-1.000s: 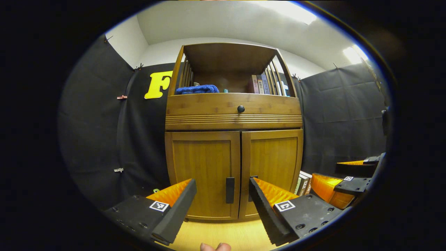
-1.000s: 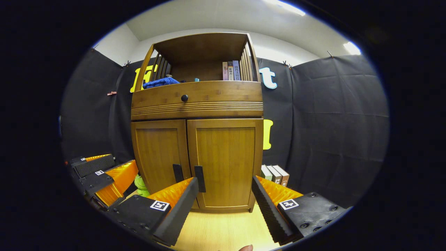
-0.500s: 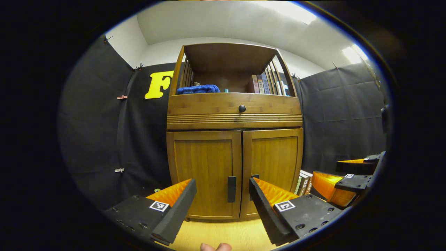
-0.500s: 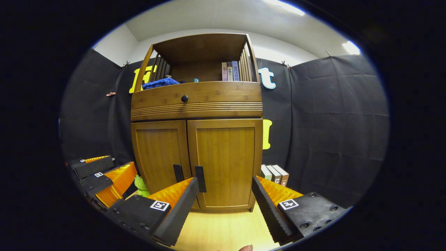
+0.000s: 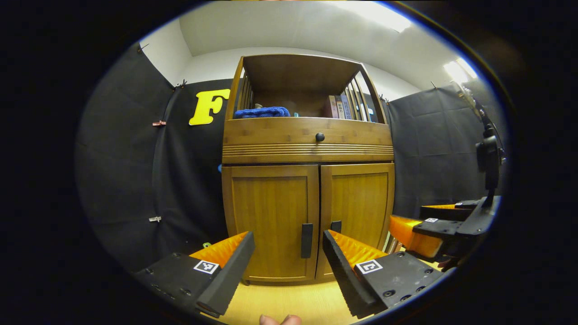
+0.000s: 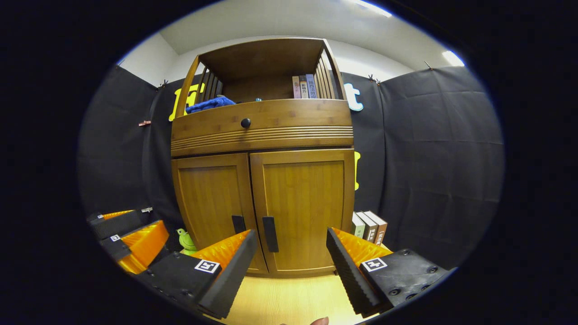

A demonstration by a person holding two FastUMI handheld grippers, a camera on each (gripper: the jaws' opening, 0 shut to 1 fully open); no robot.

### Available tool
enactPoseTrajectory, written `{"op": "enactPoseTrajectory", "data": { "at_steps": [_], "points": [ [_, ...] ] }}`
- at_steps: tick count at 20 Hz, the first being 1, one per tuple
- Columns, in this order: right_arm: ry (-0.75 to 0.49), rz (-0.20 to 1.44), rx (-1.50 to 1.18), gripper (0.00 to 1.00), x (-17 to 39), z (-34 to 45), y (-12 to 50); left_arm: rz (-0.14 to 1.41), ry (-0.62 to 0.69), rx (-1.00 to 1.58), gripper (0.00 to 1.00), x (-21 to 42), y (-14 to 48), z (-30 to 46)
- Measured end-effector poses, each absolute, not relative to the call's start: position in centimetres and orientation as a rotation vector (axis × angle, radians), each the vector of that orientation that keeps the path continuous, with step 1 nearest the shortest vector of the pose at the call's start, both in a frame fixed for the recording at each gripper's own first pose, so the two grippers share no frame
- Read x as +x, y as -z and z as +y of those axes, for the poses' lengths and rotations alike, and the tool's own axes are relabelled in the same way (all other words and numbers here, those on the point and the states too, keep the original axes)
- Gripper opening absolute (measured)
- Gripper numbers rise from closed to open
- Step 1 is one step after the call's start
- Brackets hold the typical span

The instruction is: Open the right door of the double-door shoe cabinet with the right hand, and open the left door with the left hand.

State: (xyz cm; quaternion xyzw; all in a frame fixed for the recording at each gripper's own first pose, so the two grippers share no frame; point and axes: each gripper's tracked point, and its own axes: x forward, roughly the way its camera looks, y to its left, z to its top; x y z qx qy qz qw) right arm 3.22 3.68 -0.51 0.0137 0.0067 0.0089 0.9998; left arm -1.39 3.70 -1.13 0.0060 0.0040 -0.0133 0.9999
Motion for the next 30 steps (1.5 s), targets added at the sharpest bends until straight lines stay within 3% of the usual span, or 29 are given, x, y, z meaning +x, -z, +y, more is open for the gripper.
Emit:
{"op": "enactPoseTrajectory", "data": {
  "at_steps": [7, 15, 17, 19, 23, 25, 26, 30],
  "points": [
    [-0.087, 0.066, 0.044, 0.98, 11.0, 7.7, 3.5, 0.051, 0.001, 0.043, 0.95, -1.1, 2.8, 6.4],
    [-0.082, 0.171, 0.063, 0.98, 19.4, 9.1, 10.0, 0.076, -0.006, 0.015, 0.94, 0.1, 4.5, 8.3],
    [-0.086, 0.201, 0.069, 0.87, 20.5, 9.2, 11.5, 0.082, -0.007, 0.014, 0.94, 0.6, 4.7, 8.4],
    [-0.079, 0.21, 0.067, 0.82, 21.8, 9.5, 12.3, 0.096, -0.008, 0.009, 0.94, 0.7, 5.2, 8.4],
    [-0.056, 0.213, 0.059, 0.36, 23.5, 9.5, 13.4, 0.096, -0.027, 0.006, 0.94, 0.9, 5.1, 9.0],
    [-0.028, 0.246, 0.072, 0.45, 23.8, 9.2, 14.8, 0.094, -0.041, -0.002, 0.92, 1.0, 4.8, 9.5],
    [-0.035, 0.224, 0.077, 0.38, 22.3, 9.0, 13.0, 0.093, -0.046, -0.006, 0.94, 1.2, 4.7, 9.5],
    [-0.068, 0.222, 0.034, 0.29, 22.9, 9.3, 14.2, 0.079, -0.059, -0.02, 0.92, 1.1, 4.0, 9.5]
  ]
}}
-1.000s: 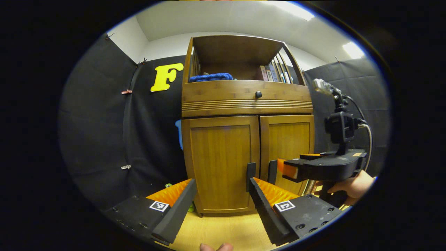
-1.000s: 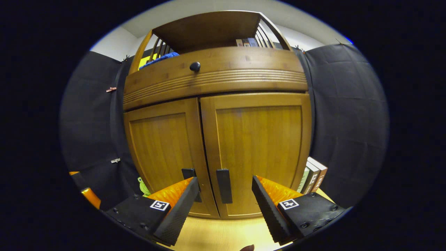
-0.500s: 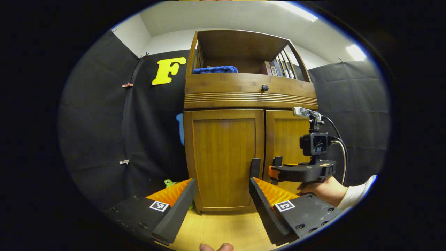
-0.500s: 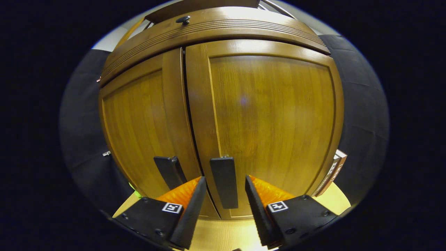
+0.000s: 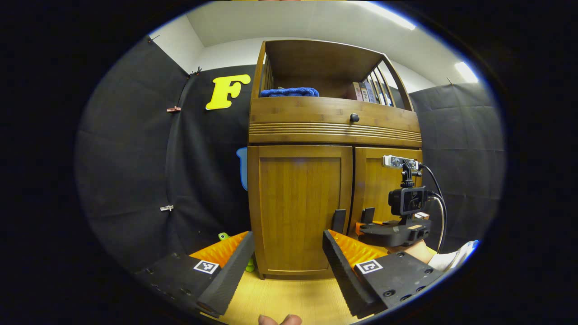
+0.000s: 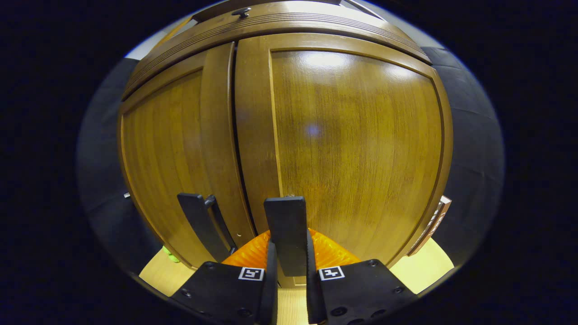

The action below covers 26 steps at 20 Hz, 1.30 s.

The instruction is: Open the right door of the double-door shoe cabinet with the right hand, and open the left door with the left hand.

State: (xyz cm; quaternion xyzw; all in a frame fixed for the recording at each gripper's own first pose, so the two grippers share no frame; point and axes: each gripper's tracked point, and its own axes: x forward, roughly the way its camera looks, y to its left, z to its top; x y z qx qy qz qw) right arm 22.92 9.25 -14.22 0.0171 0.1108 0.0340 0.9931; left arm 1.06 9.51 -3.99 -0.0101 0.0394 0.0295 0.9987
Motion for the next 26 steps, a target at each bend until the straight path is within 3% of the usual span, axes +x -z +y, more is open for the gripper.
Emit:
{"op": "enactPoseTrajectory", "data": {
  "at_steps": [1, 15, 26],
  "points": [
    [-0.082, 0.228, 0.039, 0.22, 23.0, 9.2, 14.6, 0.073, -0.058, -0.024, 0.94, 1.1, 3.8, 9.3],
    [-0.192, 0.228, 0.063, 0.22, 10.3, 2.9, 13.6, 0.069, -0.014, -0.015, 0.92, 0.2, 3.2, 2.3],
    [-0.099, 0.249, 0.104, 0.21, 4.0, -8.1, 13.1, 0.076, 0.007, -0.019, 0.92, 0.4, 2.7, -3.3]
  ]
}}
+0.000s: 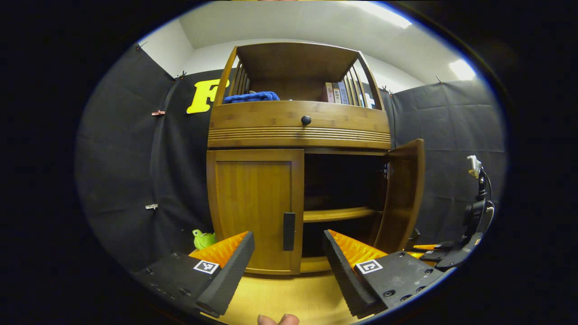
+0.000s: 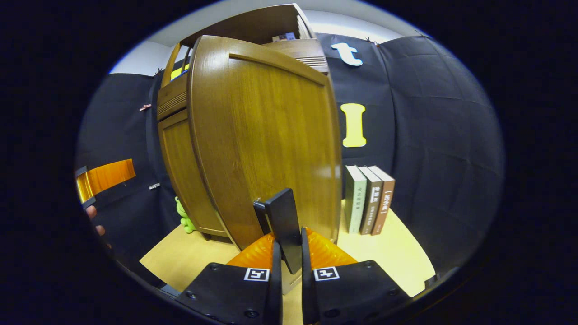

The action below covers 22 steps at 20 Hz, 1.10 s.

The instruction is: Open the right door of the double-door shoe cabinet with the right hand, and open the left door with the left hand.

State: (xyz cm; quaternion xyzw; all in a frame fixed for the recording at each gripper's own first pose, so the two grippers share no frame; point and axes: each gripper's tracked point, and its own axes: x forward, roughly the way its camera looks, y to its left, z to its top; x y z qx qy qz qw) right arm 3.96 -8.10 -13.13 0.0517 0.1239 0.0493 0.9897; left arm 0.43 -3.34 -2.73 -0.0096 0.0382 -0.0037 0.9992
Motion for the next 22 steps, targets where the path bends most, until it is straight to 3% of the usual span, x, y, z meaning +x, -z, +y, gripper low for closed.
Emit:
{"op": "enactPoseTrajectory", "data": {
  "at_steps": [6, 13, 22],
  "points": [
    [-0.033, 0.252, 0.148, 0.15, 2.5, -14.8, 12.6, 0.069, 0.051, -0.013, 0.92, 1.0, 2.3, -6.6],
    [0.063, 0.214, 0.132, 0.15, 1.5, -21.3, 11.3, 0.084, 0.077, -0.004, 0.92, 2.0, 2.5, -8.4],
    [0.095, 0.189, 0.143, 0.14, 0.3, -23.4, 10.0, 0.086, 0.092, 0.012, 0.92, 4.5, 2.6, -9.9]
  ]
}}
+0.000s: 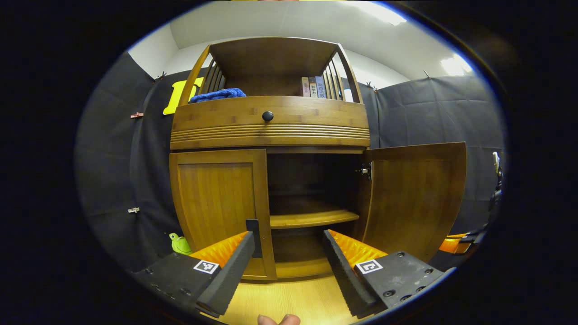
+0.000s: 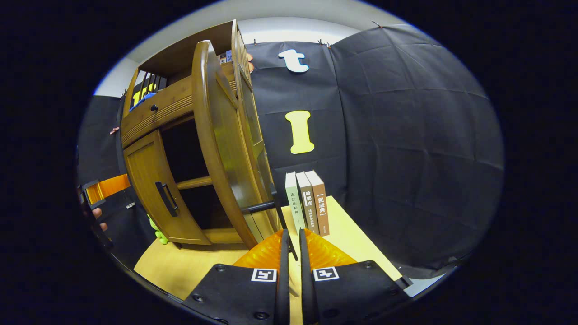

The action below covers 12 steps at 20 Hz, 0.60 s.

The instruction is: Open the right door of the double-door shoe cabinet with the right hand, and open the left door with the left hand.

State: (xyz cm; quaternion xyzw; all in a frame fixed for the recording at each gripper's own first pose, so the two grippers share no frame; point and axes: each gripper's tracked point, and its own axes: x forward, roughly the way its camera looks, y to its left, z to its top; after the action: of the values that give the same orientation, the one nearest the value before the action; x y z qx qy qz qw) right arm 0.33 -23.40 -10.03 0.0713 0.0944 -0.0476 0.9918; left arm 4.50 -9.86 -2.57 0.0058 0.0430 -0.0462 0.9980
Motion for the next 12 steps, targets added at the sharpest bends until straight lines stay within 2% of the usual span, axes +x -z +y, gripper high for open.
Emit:
{"op": "enactPoseTrajectory", "data": {
  "at_steps": [3, 7, 8, 9, 10, 12],
  "points": [
    [0.132, 0.164, 0.089, 0.15, -1.3, -24.8, 8.7, 0.091, 0.094, 0.024, 0.92, 5.2, 3.2, -9.9],
    [0.208, 0.145, 0.11, 1.0, -3.8, -26.7, 6.8, 0.091, 0.067, 0.054, 0.95, 7.1, 4.4, -9.2],
    [0.206, 0.13, 0.113, 0.92, -4.5, -26.5, 6.0, 0.083, 0.06, 0.07, 0.92, 7.7, 4.6, -9.1],
    [0.202, 0.112, 0.112, 0.92, -5.2, -26.3, 5.0, 0.075, 0.054, 0.083, 0.92, 8.4, 4.8, -8.8],
    [0.184, 0.09, 0.112, 1.0, -5.7, -25.6, 4.1, 0.071, 0.048, 0.086, 0.94, 9.1, 5.1, -8.6],
    [0.133, 0.083, 0.119, 0.92, -6.8, -23.4, 3.2, 0.074, 0.047, 0.063, 0.92, 10.4, 6.0, -8.1]
  ]
}}
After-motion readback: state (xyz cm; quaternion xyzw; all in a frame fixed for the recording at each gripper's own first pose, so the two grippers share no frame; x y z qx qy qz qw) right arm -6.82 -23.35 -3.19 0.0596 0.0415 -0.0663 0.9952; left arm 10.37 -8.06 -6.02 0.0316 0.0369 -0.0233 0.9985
